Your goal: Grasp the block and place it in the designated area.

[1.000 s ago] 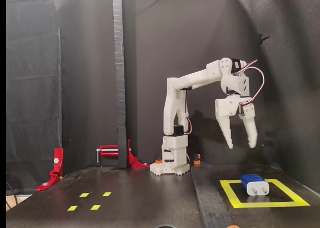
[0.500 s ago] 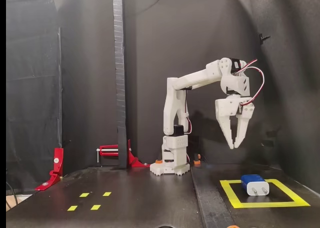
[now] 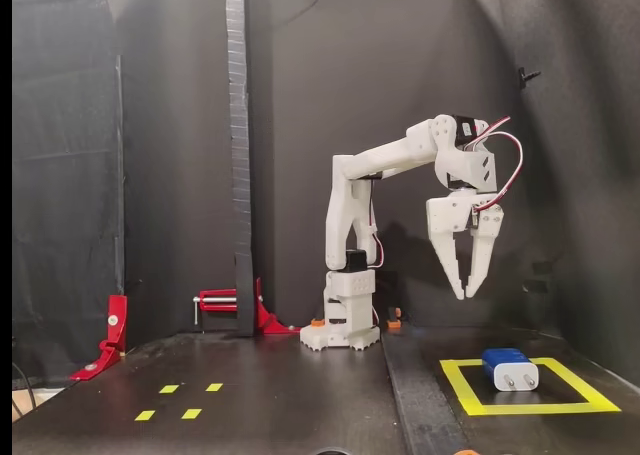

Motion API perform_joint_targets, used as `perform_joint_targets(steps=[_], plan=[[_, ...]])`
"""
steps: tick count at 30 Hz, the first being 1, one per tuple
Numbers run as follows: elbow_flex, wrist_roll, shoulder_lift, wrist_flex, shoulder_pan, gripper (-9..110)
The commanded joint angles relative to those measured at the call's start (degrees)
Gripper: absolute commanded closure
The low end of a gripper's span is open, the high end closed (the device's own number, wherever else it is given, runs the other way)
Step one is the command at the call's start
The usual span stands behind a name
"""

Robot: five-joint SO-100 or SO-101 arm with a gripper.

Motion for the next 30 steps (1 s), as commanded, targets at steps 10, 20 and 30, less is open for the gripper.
perform_joint_targets(steps=[10,20,30], plan=[[-0.4,44.9,1.4,-1.9,0.5,101],[-0.3,47.1,1.3,-2.0,2.9,101],[-0.3,47.2,1.5,-1.6,17.8,102]])
